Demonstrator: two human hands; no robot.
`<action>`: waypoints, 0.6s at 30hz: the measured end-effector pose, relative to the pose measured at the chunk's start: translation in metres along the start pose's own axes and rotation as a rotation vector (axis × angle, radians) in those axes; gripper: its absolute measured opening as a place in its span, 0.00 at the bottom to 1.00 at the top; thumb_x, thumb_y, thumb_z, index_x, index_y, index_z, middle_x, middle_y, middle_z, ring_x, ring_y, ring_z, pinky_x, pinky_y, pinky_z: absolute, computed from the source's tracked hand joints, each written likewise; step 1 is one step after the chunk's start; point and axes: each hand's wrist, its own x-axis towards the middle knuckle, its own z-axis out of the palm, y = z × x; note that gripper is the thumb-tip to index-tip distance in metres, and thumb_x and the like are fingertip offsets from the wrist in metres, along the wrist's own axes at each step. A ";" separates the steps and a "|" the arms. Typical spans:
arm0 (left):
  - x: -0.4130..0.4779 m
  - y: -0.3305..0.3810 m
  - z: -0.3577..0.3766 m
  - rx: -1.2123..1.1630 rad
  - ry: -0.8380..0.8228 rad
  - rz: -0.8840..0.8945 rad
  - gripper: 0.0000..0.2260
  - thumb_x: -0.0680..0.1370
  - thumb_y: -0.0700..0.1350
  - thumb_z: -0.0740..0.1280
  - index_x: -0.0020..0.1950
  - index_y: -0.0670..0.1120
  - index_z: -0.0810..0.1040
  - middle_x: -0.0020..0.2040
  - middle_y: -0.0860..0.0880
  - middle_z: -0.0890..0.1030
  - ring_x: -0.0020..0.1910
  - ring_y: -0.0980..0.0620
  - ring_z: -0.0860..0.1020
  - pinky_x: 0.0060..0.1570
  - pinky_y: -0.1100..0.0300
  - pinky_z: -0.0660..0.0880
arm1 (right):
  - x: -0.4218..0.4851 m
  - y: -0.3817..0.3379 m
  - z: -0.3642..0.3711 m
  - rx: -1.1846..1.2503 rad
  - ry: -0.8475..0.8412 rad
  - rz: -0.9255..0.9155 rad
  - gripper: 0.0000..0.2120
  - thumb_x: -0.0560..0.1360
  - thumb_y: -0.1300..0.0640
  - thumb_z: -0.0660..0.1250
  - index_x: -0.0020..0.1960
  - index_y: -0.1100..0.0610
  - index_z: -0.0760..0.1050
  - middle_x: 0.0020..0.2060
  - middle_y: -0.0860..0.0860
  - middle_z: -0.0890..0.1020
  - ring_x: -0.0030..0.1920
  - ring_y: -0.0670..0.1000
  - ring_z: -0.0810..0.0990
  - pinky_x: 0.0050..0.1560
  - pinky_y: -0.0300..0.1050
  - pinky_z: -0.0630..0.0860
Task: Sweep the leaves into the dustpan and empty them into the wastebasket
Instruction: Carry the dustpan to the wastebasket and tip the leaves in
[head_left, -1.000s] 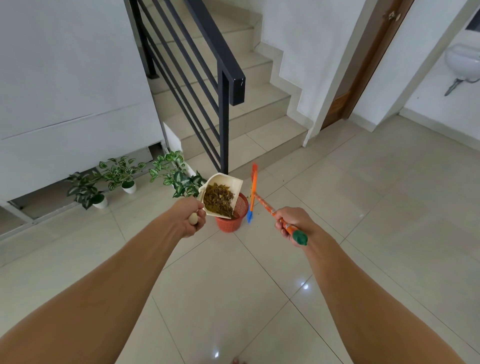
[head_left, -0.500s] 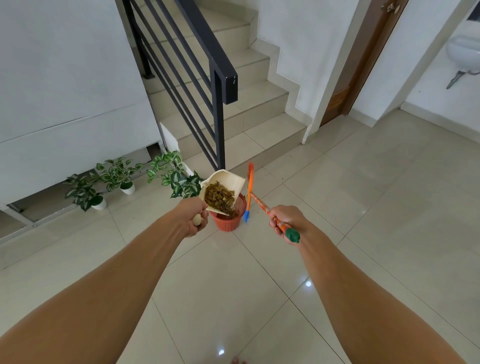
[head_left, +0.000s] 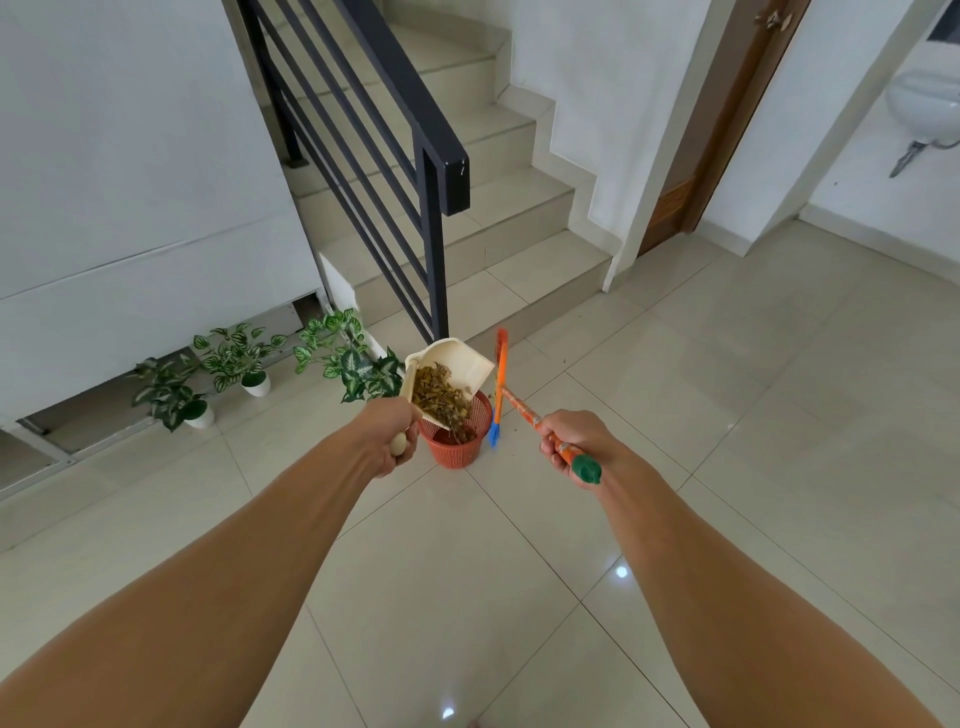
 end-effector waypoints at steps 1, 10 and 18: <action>0.000 0.000 0.000 0.007 0.003 0.002 0.05 0.82 0.35 0.60 0.46 0.41 0.70 0.30 0.48 0.70 0.17 0.60 0.65 0.15 0.71 0.64 | 0.000 -0.001 0.000 -0.004 0.003 -0.002 0.14 0.73 0.66 0.60 0.57 0.68 0.77 0.28 0.55 0.76 0.25 0.47 0.72 0.24 0.39 0.71; -0.003 -0.002 -0.003 0.083 0.040 0.026 0.05 0.81 0.35 0.62 0.46 0.41 0.71 0.31 0.48 0.71 0.19 0.59 0.66 0.16 0.71 0.63 | -0.005 -0.002 0.003 0.039 -0.014 -0.012 0.11 0.74 0.68 0.59 0.55 0.67 0.76 0.29 0.55 0.74 0.25 0.47 0.71 0.20 0.36 0.70; -0.004 -0.011 0.000 0.209 0.076 0.076 0.06 0.81 0.35 0.62 0.44 0.40 0.72 0.31 0.47 0.71 0.25 0.55 0.66 0.25 0.65 0.63 | -0.010 -0.002 0.006 0.023 -0.014 -0.017 0.07 0.73 0.68 0.59 0.47 0.65 0.75 0.29 0.55 0.75 0.24 0.46 0.71 0.21 0.36 0.70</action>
